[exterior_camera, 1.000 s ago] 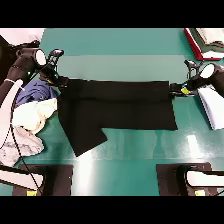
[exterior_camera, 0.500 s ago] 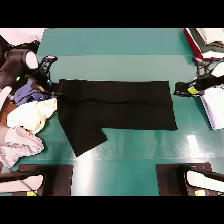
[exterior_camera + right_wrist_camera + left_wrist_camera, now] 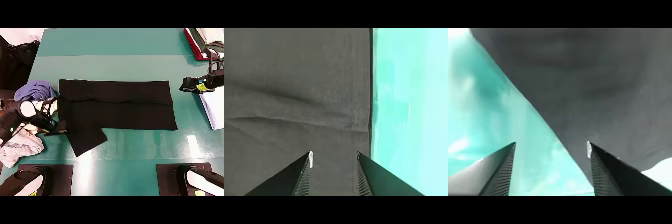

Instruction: Fold the shirts.

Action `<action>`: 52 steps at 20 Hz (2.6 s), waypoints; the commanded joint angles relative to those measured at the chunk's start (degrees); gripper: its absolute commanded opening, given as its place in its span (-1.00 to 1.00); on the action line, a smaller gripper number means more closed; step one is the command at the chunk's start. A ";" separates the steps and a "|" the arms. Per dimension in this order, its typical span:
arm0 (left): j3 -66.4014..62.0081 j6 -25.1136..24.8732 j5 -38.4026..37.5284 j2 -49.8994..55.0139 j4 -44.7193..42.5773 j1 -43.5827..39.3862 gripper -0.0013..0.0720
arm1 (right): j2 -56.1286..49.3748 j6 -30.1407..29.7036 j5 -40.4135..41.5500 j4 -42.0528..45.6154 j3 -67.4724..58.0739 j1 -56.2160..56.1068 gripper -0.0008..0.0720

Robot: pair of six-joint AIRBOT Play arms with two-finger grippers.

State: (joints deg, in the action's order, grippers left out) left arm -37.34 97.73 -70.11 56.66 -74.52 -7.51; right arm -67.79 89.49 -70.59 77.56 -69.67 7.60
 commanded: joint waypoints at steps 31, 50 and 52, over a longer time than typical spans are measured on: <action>3.41 -6.23 6.12 -0.79 7.48 -0.02 -0.90 | 0.37 -0.02 3.67 0.04 29.97 1.03 -0.34; -5.62 -5.16 4.20 -18.78 9.94 -0.02 -0.90 | 25.64 -1.07 -1.73 -6.51 28.26 9.51 -0.93; -5.77 -5.16 10.93 -16.48 9.79 0.00 -0.90 | 22.03 -1.05 1.20 -6.51 24.87 7.37 -0.93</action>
State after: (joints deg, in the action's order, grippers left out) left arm -42.76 93.06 -69.04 38.20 -64.05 -7.53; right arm -43.42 88.40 -75.22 74.24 -41.91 16.16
